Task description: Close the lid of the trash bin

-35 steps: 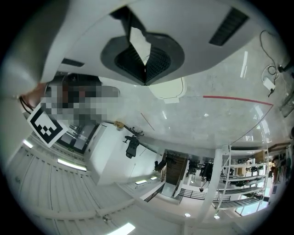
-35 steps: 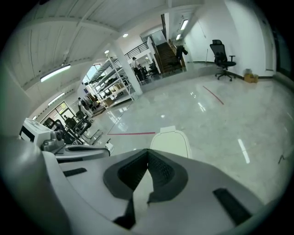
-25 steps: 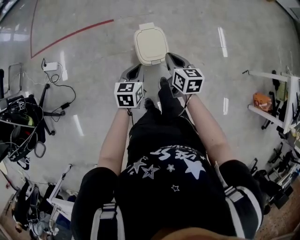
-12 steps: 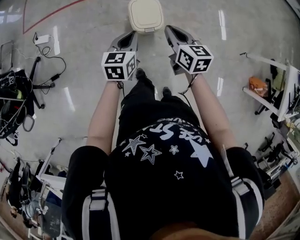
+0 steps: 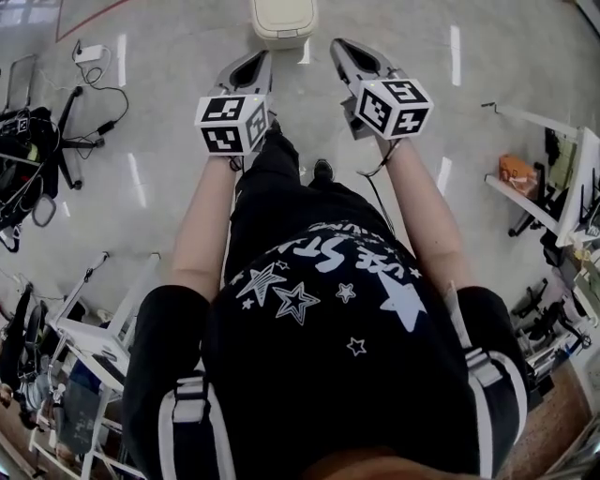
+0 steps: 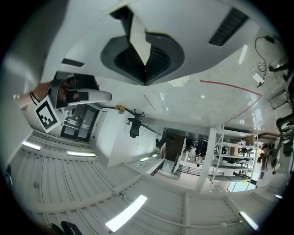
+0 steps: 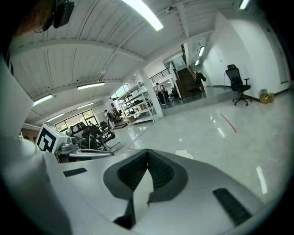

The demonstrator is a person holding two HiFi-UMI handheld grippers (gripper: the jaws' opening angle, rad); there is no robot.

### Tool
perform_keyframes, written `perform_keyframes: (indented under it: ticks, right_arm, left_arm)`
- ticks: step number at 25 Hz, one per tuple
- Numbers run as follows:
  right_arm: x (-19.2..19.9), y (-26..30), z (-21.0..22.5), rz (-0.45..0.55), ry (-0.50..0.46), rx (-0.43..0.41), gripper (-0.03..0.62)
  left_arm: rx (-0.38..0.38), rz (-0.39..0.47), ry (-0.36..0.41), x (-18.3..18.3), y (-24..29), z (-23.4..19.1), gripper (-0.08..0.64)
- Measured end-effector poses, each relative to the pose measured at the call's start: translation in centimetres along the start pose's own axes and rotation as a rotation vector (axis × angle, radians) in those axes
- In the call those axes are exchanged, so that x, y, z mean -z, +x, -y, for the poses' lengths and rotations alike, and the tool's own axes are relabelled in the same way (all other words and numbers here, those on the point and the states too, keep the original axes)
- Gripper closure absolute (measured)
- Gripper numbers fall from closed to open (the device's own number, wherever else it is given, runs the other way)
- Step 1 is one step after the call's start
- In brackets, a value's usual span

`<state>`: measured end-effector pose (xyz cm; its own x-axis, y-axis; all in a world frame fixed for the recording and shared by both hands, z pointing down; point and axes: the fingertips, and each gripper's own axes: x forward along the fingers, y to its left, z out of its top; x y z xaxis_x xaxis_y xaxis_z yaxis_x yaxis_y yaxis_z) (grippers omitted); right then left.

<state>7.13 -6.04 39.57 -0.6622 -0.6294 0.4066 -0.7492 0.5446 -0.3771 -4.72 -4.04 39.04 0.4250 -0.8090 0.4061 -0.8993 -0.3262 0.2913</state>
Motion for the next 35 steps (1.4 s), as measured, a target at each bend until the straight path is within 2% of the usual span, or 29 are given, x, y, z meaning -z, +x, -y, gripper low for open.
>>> perform_keyframes:
  ticks: [3,6,14,20,23,25,30,35]
  right_arm:
    - [0.4,-2.4,-0.5,0.013,-0.013,-0.027,0.586]
    - [0.5,-4.9,-1.2,0.037,-0.033,-0.05,0.586]
    - [0.7,-11.8,-2.9,0.08,-0.102,-0.095,0.586]
    - [1.9,-15.2,-3.3,0.062,-0.158,-0.1,0.586]
    - [2.6,-16.7,-3.3,0.062,-0.163,-0.1,0.586]
    - [2.4,-17.6,-3.3,0.096,-0.15,-0.103,0.586]
    - [1.5,-19.3,-3.7,0.17,-0.132,-0.115,0.586]
    - [1.6,-20.4,-3.9,0.177,-0.143,-0.119,0.586]
  left_arm:
    - [-0.005,-0.005,0.031,1.4,-1.5,2.4,0.548]
    - [-0.019,0.027,0.035,1.6,-3.4,4.6,0.548]
    - [-0.06,0.168,0.035,-0.7,-8.5,9.3,0.548]
    - [-0.06,0.23,0.032,-1.2,-11.2,12.0,0.548]
    - [-0.057,0.244,0.007,-0.7,-12.0,13.1,0.548]
    - [-0.056,0.258,0.002,-0.7,-12.4,13.7,0.548]
    - [-0.05,0.323,0.034,-1.7,-14.0,15.1,0.548]
    - [-0.055,0.327,0.039,-1.6,-14.5,16.0,0.548]
